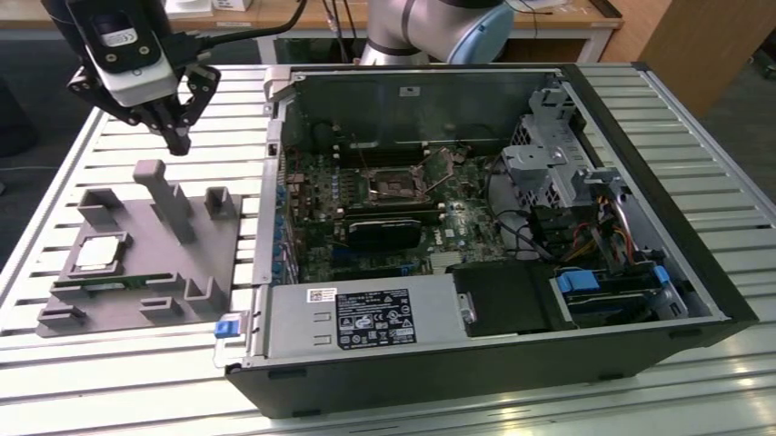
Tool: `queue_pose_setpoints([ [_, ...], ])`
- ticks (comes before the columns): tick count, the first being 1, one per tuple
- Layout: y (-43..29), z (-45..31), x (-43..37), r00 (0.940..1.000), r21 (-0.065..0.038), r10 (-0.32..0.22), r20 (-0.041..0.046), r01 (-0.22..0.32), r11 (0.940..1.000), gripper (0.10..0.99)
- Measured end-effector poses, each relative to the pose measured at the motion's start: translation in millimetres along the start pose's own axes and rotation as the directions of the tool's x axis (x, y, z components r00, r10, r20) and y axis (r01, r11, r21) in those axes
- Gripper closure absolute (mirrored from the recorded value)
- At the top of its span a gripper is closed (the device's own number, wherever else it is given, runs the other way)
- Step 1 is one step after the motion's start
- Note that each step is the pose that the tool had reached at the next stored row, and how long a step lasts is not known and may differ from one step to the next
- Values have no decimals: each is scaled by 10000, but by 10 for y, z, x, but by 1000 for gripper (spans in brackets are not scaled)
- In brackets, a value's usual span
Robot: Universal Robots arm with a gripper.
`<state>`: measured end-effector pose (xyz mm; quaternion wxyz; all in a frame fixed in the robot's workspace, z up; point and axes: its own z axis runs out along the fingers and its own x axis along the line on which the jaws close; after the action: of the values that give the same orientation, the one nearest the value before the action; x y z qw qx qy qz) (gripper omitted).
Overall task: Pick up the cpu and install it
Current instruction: 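Reach for the cpu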
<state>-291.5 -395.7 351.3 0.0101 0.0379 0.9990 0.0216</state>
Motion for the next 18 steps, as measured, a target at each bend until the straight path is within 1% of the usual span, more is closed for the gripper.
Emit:
queue_pose_setpoints([
  [18, -6, 22, 60, 10000, 1, 0, -3, 0, 10000, 973],
])
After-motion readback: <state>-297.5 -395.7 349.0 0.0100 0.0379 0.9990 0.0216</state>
